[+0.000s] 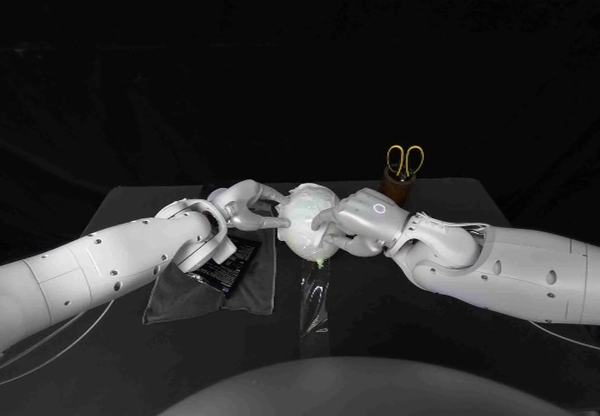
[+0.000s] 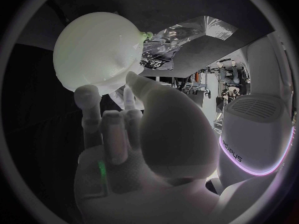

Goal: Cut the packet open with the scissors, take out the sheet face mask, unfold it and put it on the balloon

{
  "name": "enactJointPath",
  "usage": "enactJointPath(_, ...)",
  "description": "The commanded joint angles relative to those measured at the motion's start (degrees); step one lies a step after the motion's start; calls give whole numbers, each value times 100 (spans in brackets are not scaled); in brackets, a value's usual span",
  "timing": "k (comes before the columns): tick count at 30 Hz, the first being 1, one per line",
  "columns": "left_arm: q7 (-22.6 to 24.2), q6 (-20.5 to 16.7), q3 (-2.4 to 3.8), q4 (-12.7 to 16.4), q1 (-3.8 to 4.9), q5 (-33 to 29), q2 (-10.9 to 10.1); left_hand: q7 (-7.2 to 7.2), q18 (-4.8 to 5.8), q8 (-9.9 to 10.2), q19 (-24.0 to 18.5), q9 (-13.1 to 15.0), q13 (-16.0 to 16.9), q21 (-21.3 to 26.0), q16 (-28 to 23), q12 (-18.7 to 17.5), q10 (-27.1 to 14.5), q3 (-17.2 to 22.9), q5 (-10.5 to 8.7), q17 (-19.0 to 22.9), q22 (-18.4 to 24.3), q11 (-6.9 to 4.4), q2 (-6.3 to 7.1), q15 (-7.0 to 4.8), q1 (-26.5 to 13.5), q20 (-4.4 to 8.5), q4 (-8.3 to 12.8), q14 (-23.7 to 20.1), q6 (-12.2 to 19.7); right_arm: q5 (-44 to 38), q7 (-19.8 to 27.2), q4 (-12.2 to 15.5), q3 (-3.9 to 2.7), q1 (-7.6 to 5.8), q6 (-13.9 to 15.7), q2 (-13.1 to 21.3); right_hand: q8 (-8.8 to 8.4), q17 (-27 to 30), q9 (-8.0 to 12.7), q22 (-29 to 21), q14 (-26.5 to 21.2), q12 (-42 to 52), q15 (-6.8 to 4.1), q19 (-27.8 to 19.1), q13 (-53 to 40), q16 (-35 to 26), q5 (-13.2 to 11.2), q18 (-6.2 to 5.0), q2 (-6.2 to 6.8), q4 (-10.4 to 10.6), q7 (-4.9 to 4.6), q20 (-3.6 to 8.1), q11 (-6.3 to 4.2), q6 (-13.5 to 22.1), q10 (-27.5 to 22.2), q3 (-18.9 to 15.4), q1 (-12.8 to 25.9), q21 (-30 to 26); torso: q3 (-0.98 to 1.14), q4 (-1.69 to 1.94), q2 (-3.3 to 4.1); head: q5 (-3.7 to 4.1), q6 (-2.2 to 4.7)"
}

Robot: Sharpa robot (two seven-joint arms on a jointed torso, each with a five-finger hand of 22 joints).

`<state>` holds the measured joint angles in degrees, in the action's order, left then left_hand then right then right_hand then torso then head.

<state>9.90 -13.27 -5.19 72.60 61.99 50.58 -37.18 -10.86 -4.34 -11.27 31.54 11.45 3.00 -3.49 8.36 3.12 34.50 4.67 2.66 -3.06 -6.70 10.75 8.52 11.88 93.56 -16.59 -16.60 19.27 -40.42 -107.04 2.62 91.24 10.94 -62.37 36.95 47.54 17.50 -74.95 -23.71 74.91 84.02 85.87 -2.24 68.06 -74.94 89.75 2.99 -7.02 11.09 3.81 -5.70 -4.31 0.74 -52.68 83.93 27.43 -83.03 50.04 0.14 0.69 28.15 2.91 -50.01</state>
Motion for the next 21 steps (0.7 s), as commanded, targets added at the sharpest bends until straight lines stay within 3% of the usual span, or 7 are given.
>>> enactJointPath(1, 33, 97, 2, 21, 4, -29, 16, -167, 64, 21, -2, 1, -8, 3, -21, -27, -29, -30, 8, 6, 5, 4, -61, -11, -2, -9, 4, -26, 36, -197, -216, -41, -4, -5, -140, -29, 24, -1505, 9, 115, 598, 29, 34, 38, -1162, 25, -22, -62, -70, 12, -5, -4, 32, -136, 216, 28, -10, 27, -6, 7, 0, -8, 1)
enactJointPath(10, 33, 95, 1, 30, 4, -31, 9, -167, 64, 21, -2, 1, -8, 3, -21, -27, -29, -30, 8, 6, 5, 4, -61, -11, -2, -9, 4, -26, 36, -296, -314, -111, -4, -6, -308, -97, 42, -1505, 19, 135, 598, 26, 42, 53, -1156, 25, -22, -63, -130, 2, 7, -14, 40, -323, 211, 60, -56, 26, -3, 2, 3, -28, 1)
enactJointPath(21, 34, 98, 1, 34, 5, -42, 0, -167, 64, 21, -2, 1, -8, 3, -21, -27, -29, -30, 8, 6, 5, 4, -61, -11, -2, -9, 4, -26, 36, -345, -300, -139, -2, -6, -353, -136, -21, -1505, 55, 139, 598, 19, 40, 37, -1149, 25, -22, -70, -94, -46, 2, -15, 38, -303, 204, 63, -104, -9, 0, -3, 0, -39, 1)
